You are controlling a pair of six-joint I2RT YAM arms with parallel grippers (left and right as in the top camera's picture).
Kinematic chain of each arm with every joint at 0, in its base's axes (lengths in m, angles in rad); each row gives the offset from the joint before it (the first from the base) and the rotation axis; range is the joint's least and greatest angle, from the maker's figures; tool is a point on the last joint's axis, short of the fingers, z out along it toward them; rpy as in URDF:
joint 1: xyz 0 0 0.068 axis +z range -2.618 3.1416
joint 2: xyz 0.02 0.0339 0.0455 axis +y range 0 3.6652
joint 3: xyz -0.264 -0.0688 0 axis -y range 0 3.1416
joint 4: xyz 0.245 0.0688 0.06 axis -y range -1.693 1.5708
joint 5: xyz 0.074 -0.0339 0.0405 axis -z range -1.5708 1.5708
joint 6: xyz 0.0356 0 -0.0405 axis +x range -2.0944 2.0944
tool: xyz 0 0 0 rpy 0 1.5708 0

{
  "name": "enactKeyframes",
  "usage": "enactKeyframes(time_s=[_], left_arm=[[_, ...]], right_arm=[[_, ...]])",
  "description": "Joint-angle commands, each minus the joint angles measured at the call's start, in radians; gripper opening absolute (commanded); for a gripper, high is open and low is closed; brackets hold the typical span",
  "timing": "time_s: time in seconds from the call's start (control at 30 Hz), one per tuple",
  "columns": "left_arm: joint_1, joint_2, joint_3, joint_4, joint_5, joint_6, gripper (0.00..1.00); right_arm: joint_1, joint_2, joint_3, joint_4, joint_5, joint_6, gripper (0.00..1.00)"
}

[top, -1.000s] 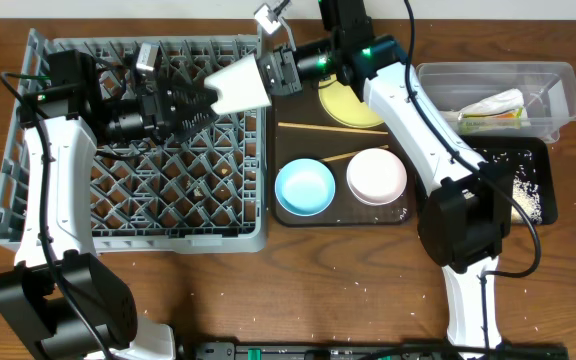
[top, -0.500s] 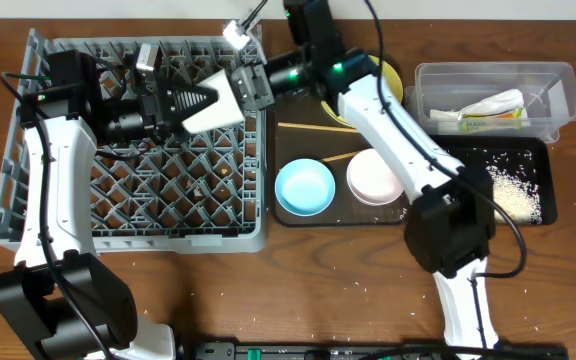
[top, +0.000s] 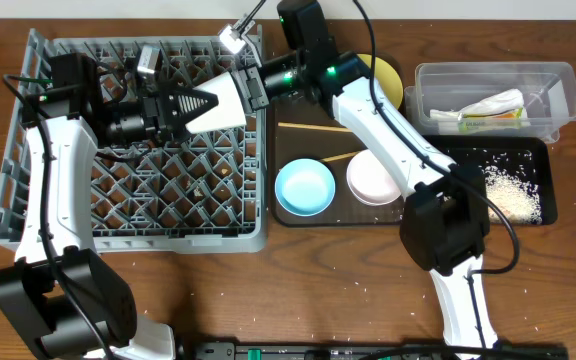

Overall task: Sort waste into correct bins and load items into the dishwasher
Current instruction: 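Hand the white cup to the left gripper over the dish rack, then lower the white cup into the rack with the left gripper and release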

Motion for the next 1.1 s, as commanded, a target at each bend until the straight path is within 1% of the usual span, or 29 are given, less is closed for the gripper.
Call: enactKeyframes(time_s=[0.0,0.03,0.07,0.1,0.13,0.17,0.23,0.3,0.37,0.43,0.57,0.73,0.83,0.9,0.97,1.07], left_arm=[[-0.003,-0.009,0.008,0.0,0.035,0.01,0.45],[-0.003,-0.009,0.008,0.0,0.028,0.01,0.45],[-0.003,-0.01,0.008,0.0,0.008,0.01,0.45],[-0.003,-0.011,0.008,0.0,-0.038,-0.002,0.45],[-0.003,-0.016,0.009,0.002,-0.166,-0.053,0.45],[-0.005,-0.018,0.009,0.005,-0.241,-0.089,0.45],[-0.019,-0.029,0.01,0.005,-0.496,-0.209,0.45],[-0.046,-0.046,0.011,0.013,-0.671,-0.259,0.46],[-0.082,-0.064,0.025,0.017,-0.787,-0.285,0.47],[-0.122,-0.08,0.048,0.015,-0.91,-0.322,0.47],[-0.214,-0.106,0.059,-0.004,-1.153,-0.391,0.47],[-0.348,-0.093,0.051,-0.102,-1.408,-0.451,0.47],[-0.407,-0.079,0.04,-0.153,-1.5,-0.5,0.47],[-0.436,-0.072,0.028,-0.175,-1.505,-0.507,0.47],[-0.459,-0.066,0.012,-0.199,-1.509,-0.542,0.47],[-0.48,-0.057,-0.023,-0.202,-1.509,-0.56,0.47]], right_arm=[[-0.032,0.017,-0.009,0.021,0.041,0.005,0.78],[-0.046,0.017,-0.009,0.022,0.052,0.009,0.93],[-0.066,0.017,-0.009,0.015,0.085,0.03,0.99],[-0.09,0.017,-0.009,0.003,0.119,0.047,0.99],[-0.125,0.017,-0.009,-0.015,0.159,0.05,0.99],[-0.148,0.017,-0.009,-0.033,0.191,0.05,0.99],[-0.201,0.016,-0.009,-0.08,0.253,0.043,0.99],[-0.243,0.012,-0.008,-0.116,0.277,0.023,0.99],[-0.275,0.004,-0.002,-0.172,0.297,-0.005,0.99],[-0.295,-0.016,0.004,-0.257,0.358,-0.058,0.99],[-0.304,-0.09,0.004,-0.465,0.609,-0.177,0.99],[-0.278,-0.172,0.004,-0.666,0.904,-0.232,0.99],[-0.262,-0.193,0.004,-0.734,0.994,-0.233,0.99],[-0.261,-0.196,0.004,-0.76,1.006,-0.237,0.99],[-0.261,-0.196,0.004,-0.773,1.006,-0.238,0.99],[-0.261,-0.195,0.004,-0.783,1.006,-0.251,0.99]])
